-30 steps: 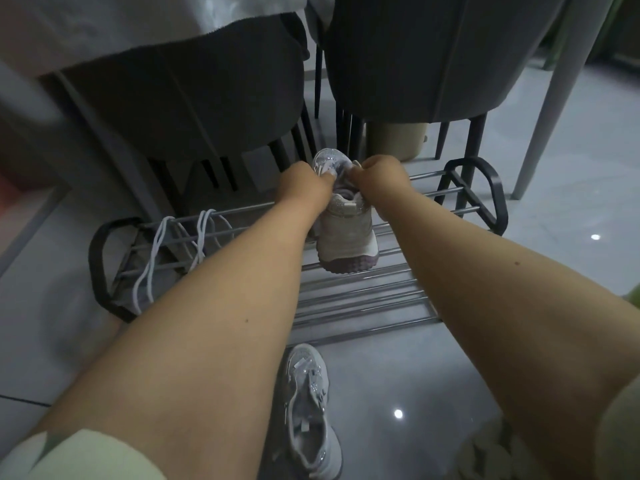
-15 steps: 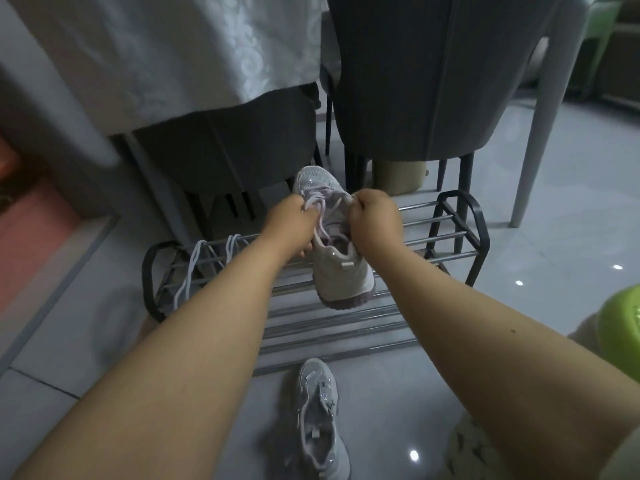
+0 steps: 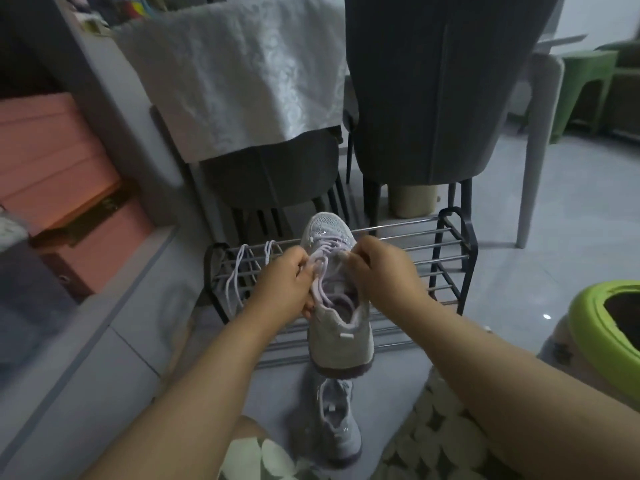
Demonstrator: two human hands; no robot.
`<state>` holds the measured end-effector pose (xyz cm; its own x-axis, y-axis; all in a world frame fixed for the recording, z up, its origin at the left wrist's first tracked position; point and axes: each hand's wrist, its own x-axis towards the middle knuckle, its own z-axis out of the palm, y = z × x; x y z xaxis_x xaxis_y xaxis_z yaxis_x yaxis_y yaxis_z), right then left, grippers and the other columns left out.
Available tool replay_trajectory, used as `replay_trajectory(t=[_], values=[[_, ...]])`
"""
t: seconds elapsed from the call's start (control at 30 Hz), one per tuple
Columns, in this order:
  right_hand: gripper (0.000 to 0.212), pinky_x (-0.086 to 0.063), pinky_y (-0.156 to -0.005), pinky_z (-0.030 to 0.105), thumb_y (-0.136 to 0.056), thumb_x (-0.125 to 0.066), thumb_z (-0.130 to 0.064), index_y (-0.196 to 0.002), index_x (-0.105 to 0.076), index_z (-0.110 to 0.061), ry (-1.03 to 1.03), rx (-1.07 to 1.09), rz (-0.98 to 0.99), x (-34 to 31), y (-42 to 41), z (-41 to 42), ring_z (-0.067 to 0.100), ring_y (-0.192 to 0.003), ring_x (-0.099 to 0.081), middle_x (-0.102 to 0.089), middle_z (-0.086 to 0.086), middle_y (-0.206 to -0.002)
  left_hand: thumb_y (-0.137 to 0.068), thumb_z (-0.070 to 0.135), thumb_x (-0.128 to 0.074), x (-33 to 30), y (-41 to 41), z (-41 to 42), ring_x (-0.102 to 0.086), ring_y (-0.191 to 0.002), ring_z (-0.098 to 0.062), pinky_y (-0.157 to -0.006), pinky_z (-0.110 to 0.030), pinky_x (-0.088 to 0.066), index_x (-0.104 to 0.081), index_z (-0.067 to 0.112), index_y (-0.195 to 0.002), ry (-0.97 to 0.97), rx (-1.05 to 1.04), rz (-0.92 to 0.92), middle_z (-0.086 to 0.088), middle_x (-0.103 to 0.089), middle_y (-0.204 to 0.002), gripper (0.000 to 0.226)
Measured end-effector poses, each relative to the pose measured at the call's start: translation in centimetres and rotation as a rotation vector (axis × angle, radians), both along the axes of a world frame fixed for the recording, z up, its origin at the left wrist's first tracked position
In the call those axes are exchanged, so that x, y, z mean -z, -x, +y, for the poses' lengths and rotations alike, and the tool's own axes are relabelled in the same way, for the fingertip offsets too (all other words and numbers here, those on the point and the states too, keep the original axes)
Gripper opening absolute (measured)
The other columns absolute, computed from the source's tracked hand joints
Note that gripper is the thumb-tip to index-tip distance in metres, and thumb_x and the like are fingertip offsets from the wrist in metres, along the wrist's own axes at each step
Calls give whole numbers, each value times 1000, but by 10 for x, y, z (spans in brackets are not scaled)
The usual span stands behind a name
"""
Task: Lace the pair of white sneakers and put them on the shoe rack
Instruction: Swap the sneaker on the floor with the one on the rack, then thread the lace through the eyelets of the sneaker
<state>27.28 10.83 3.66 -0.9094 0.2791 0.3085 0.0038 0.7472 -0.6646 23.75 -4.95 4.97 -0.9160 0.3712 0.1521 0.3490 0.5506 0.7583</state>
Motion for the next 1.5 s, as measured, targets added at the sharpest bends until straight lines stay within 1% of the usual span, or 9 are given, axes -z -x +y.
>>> replay_trajectory(t=[0.17,0.43,0.57,0.7,0.8,0.97,1.2,1.4,1.5], values=[[27,-36,-55,29,-93,-54,-34,-84,-60,-10,-29,-77,71,14,-62,-11,16,-66,-49,-56,-2,-74,-98,27,-50,22,-56,-27,-62,-50,-20,-54,-42,-56,-46,12,-80,23,13,60,-12,-61,-59,24],[32,-46,-48,27,-89,-45,-41,-73,-59,-17,-151,-198,281,46,-141,-18,9,-55,-51,-57,-8,-65,-96,33,-51,55,-141,-55,-60,-60,-15,-61,-44,-50,-43,26,-73,94,9,199,-1,-63,-64,25],[30,-46,-49,22,-90,-46,-37,-73,-60,-17,-156,-221,289,58,-167,-24,7,-55,-51,-58,-8,-66,-92,39,-48,69,-165,-66,-56,-57,-15,-48,-22,-39,-42,28,-81,103,34,304,10,-53,-54,17],[26,-37,-52,14,-87,-48,-37,-72,-59,-19,-156,-226,245,65,-180,-28,5,-58,-46,-56,-9,-66,-91,18,-58,78,-180,-68,-55,-67,-7,-50,-2,-31,-44,26,-73,115,37,262,21,-41,-47,24],[26,-31,-52,15,-86,-48,-39,-70,-56,-20,-133,-200,196,64,-183,-27,7,-56,-43,-54,-9,-64,-94,23,-55,77,-184,-66,-54,-65,2,-52,-9,-36,-37,33,-71,134,16,145,14,-49,-54,31],[36,-43,-52,19,-86,-43,-51,-73,-60,-23,-115,-218,82,58,-183,-25,8,-62,-51,-57,-12,-66,-93,31,-56,73,-183,-65,-53,-55,9,-50,-11,-36,-40,31,-69,161,-18,115,15,-53,-51,29],[18,-43,-68,12,-78,-70,-42,-86,-63,-27,-1,-278,-75,35,-181,-20,-4,-86,-51,-60,-13,-77,-87,26,-64,67,-172,-69,-64,-49,-14,-56,-44,-56,-51,21,-70,52,-21,-26,0,-65,-57,22],[27,-50,-68,27,-72,-75,-45,-84,-57,-28,40,-335,-206,24,-156,-26,6,-74,-56,-61,-8,-81,-71,41,-64,50,-160,-71,-59,-56,-23,-56,-41,-55,-59,27,-77,-46,15,-57,8,-61,-62,16],[25,-46,-63,24,-73,-75,-43,-80,-57,-26,-2,-378,-208,20,-146,-30,7,-73,-54,-61,-7,-79,-70,54,-58,47,-152,-70,-58,-59,-21,-57,-40,-54,-61,29,-79,-101,20,-45,5,-61,-66,27]])
